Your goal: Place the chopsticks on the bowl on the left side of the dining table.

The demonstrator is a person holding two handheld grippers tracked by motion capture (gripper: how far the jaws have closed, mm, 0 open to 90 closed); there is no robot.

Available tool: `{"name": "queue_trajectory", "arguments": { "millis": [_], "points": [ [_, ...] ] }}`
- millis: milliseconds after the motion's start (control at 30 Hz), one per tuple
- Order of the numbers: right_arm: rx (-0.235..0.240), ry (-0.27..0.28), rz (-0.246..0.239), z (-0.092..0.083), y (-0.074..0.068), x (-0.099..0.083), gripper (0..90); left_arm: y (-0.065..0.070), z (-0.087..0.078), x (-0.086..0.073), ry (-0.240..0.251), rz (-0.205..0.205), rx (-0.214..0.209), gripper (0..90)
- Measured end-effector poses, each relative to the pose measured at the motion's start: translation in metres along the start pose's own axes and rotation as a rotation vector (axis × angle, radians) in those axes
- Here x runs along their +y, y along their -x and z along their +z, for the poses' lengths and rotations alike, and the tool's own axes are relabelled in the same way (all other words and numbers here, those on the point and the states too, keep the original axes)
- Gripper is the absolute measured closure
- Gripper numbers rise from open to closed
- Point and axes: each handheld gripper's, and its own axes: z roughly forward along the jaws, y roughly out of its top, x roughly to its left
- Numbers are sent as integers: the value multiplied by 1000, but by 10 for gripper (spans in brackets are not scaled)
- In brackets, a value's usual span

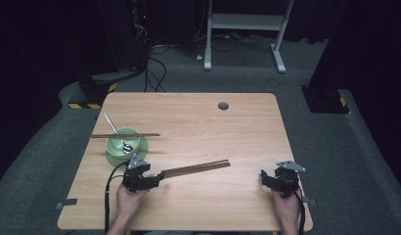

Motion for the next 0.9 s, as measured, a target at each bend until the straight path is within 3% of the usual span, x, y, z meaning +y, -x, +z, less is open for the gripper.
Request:
{"name": "queue_trajectory", "arguments": {
  "millis": [900],
  "points": [
    [0,0,0,0,0,0,236,-3,12,-6,-11,6,78,273]
  ]
}}
